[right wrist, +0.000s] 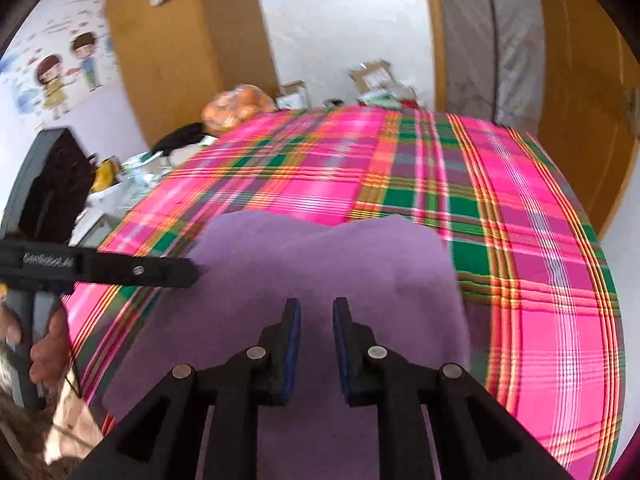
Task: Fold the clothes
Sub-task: 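Open both grippers to release the garment and lift them away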
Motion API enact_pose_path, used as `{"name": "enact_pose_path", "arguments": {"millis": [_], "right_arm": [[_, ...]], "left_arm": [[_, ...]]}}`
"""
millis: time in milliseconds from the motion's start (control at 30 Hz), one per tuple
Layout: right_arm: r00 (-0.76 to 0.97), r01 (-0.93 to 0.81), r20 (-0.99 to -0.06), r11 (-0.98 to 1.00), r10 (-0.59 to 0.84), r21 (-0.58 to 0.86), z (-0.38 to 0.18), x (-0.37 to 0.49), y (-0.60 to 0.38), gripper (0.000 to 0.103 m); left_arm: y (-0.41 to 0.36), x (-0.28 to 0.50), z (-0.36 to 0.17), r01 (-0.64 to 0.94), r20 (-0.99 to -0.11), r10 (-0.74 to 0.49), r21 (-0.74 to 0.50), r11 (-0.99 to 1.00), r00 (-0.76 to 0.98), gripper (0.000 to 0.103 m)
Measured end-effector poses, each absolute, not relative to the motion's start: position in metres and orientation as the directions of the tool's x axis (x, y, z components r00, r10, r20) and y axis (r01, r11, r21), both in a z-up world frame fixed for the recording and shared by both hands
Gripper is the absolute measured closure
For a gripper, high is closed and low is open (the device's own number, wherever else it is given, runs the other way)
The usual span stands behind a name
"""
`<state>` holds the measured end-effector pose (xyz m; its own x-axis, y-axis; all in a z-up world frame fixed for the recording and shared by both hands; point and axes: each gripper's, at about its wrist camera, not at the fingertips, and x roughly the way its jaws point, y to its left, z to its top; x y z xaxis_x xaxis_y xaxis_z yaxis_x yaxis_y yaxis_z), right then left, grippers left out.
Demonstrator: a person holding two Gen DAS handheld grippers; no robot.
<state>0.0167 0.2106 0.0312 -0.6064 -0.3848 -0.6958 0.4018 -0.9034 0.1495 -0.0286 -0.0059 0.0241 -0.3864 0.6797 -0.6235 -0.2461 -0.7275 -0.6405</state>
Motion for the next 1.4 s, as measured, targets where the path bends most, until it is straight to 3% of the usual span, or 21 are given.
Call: {"name": "enact_pose_path", "arguments": {"millis": [300, 633, 800, 1133, 1267, 1400], "right_arm": [[-0.594, 0.403, -0.710, -0.904, -0.379, 0.144, 0.004, 0.036, 0.195, 0.086], [-0.606, 0.368, -0.708, -0.917, -0.363, 0.155, 0.015, 0.038, 0.195, 0.085], [-0.616, 0.480, -0.632, -0.860, -0.470, 0.173, 0.025, 0.068, 0.178, 0.085], [-0.597, 0.500, -0.672, -0.859, -0.437, 0.115, 0.004, 0.077, 0.160, 0.085], [-0.615, 0.542, -0.611, -0.830, -0.498, 0.132, 0.019, 0.083, 0.149, 0.085], [-0.594, 0.578, -0.638, -0.812, -0.491, 0.087, 0.006, 0.089, 0.127, 0.085]], "left_arm": [[-0.004, -0.006, 0.010, -0.294, -0.623, 0.669, -0.604, -0.741, -0.406, 0.085], [-0.018, 0.006, 0.009, -0.246, -0.587, 0.703, -0.670, -0.700, -0.401, 0.085], [-0.024, 0.020, 0.010, -0.238, -0.582, 0.694, -0.668, -0.705, -0.424, 0.085], [-0.035, 0.028, 0.003, -0.201, -0.563, 0.705, -0.702, -0.683, -0.431, 0.085], [-0.035, 0.031, 0.002, -0.194, -0.559, 0.706, -0.707, -0.680, -0.435, 0.085], [-0.037, 0.030, 0.000, -0.179, -0.562, 0.704, -0.712, -0.679, -0.433, 0.085]]}}
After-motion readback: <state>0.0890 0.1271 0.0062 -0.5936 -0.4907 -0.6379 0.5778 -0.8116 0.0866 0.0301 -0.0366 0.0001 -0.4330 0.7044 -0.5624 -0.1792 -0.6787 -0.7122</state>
